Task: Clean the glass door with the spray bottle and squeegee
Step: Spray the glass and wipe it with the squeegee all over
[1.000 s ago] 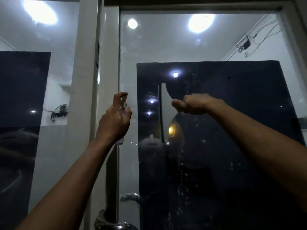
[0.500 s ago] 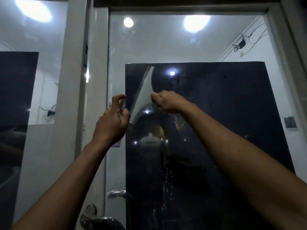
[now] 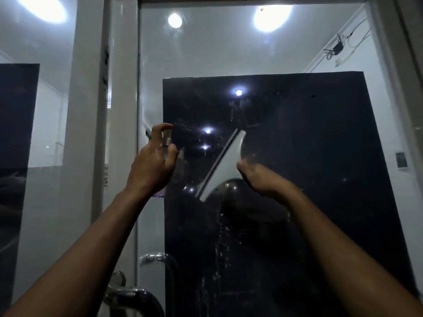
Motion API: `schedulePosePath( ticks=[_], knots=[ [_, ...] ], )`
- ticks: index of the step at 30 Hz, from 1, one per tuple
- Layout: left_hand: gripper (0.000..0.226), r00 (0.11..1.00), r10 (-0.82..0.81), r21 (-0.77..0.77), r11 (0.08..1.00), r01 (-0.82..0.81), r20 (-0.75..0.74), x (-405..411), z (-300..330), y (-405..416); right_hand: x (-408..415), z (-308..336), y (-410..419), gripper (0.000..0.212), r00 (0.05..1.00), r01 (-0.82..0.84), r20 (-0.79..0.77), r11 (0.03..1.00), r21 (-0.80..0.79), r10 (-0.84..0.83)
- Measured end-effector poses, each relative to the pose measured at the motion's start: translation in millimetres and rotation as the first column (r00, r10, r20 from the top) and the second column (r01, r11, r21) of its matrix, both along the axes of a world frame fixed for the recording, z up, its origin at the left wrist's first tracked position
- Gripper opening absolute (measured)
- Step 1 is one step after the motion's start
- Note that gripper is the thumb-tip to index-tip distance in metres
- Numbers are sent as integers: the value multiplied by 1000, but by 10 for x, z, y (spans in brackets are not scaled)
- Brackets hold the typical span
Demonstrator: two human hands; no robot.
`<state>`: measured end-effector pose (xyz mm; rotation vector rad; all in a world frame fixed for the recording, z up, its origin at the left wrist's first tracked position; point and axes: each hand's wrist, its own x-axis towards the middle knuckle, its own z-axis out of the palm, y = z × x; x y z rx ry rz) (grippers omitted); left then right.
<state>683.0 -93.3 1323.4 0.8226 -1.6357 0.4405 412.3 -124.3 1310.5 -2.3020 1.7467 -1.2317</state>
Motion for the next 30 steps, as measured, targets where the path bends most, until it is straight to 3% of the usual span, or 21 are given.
schedulePosePath(
  ticks=[5,11,17,26,30],
  knots=[
    [41,1000,13,-13,1000,-13,7,-68,8,71,-295,-243,133,52,993,88,-72,996,-29,-90],
    [42,998,61,-22,998,-61,2,-191,-100,172,83,234,208,60,972,68,-202,967,-248,-120],
    [40,996,81,-12,997,-82,-20,-207,-232,244,587,484,-45,61,903,46,-406,972,-230,-139],
    [42,996,79,33,996,-78,-35,-338,-455,261,-641,-60,-139,65,914,130,-382,991,-33,-133],
    [42,998,50,43,998,-49,-23,-434,-507,240,-941,-224,51,69,906,155,-381,983,-103,-183]
  ],
)
